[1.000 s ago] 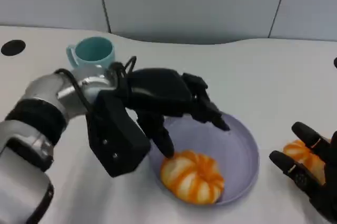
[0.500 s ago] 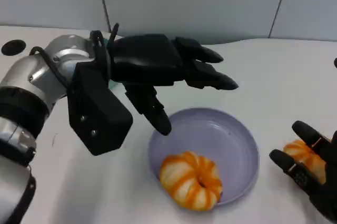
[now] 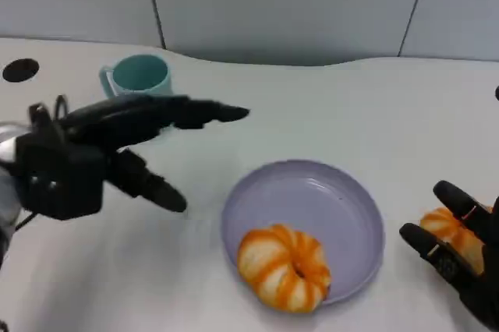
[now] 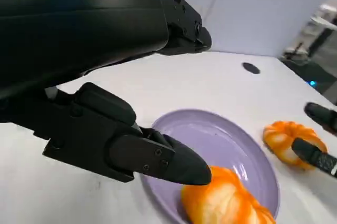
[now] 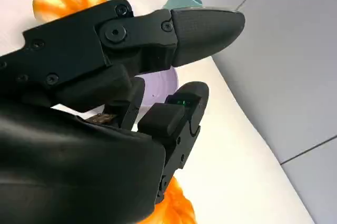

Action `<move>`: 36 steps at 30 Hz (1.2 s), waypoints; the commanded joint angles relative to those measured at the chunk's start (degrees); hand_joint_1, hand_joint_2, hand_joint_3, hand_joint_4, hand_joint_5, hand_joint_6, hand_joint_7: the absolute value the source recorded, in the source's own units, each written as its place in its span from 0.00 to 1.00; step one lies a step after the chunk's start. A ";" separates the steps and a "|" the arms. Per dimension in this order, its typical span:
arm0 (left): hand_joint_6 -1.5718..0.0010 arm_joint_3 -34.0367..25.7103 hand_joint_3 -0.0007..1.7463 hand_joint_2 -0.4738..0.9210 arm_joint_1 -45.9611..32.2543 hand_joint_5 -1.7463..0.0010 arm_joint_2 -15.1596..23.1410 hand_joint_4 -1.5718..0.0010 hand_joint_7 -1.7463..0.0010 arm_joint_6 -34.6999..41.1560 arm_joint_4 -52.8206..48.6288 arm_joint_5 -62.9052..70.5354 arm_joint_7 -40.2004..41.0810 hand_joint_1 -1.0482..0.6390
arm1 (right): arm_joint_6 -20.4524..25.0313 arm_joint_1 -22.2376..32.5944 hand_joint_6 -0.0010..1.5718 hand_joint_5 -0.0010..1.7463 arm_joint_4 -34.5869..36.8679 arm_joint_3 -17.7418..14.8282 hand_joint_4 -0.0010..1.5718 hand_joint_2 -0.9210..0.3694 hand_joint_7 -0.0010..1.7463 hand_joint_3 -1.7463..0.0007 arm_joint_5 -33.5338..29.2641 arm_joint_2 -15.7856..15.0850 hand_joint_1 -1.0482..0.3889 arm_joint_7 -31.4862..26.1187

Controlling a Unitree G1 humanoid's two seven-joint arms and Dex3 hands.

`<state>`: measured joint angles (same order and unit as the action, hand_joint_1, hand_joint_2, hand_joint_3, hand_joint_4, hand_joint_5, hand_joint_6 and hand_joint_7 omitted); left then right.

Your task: Grasp the bread from the table and place it into the plate.

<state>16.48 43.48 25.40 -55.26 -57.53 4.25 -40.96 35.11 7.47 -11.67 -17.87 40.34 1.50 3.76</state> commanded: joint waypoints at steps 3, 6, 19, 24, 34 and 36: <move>0.94 -7.58 0.13 1.00 -12.31 0.96 1.57 0.98 1.00 6.45 3.48 -9.02 -4.86 0.11 | -0.82 -0.38 0.50 0.48 1.70 -1.10 0.30 0.00 0.02 0.83 -0.32 -1.48 0.48 0.97; 0.94 -8.72 0.14 1.00 -16.44 0.95 2.36 0.96 1.00 11.16 6.97 -8.92 -5.11 0.13 | -1.33 -0.55 0.50 0.48 2.66 -1.12 0.30 0.00 0.02 0.82 -0.52 -1.71 0.48 1.98; 0.73 -15.66 0.02 1.00 -37.64 0.09 -2.46 0.84 0.42 51.98 33.56 -13.21 6.32 0.28 | -1.39 -0.72 0.50 0.47 2.44 -1.20 0.31 0.00 0.02 0.82 -0.94 -1.40 0.48 1.54; 0.74 -15.26 0.04 1.00 -40.66 0.00 -1.92 0.64 0.02 54.73 37.11 -10.54 8.90 0.34 | -1.21 -0.51 0.50 0.46 1.83 -1.11 0.31 0.00 0.02 0.82 -0.85 -1.20 0.48 1.12; 0.56 -12.57 0.03 0.95 -43.88 0.00 -0.51 0.47 0.00 61.89 44.53 -2.13 13.73 0.40 | -1.77 -0.38 0.51 0.47 2.19 -1.05 0.31 0.00 0.02 0.83 -0.76 -1.46 0.48 2.37; 0.55 -11.83 0.03 0.95 -43.47 0.00 -0.45 0.46 0.00 62.56 44.62 -0.73 14.22 0.40 | -1.21 -0.41 0.50 0.47 1.79 -1.18 0.31 0.00 0.02 0.83 -0.66 -1.47 0.48 1.90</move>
<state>3.38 1.29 24.04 5.11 -12.42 1.38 -27.32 34.00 6.91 -9.40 -18.68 39.48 0.82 5.71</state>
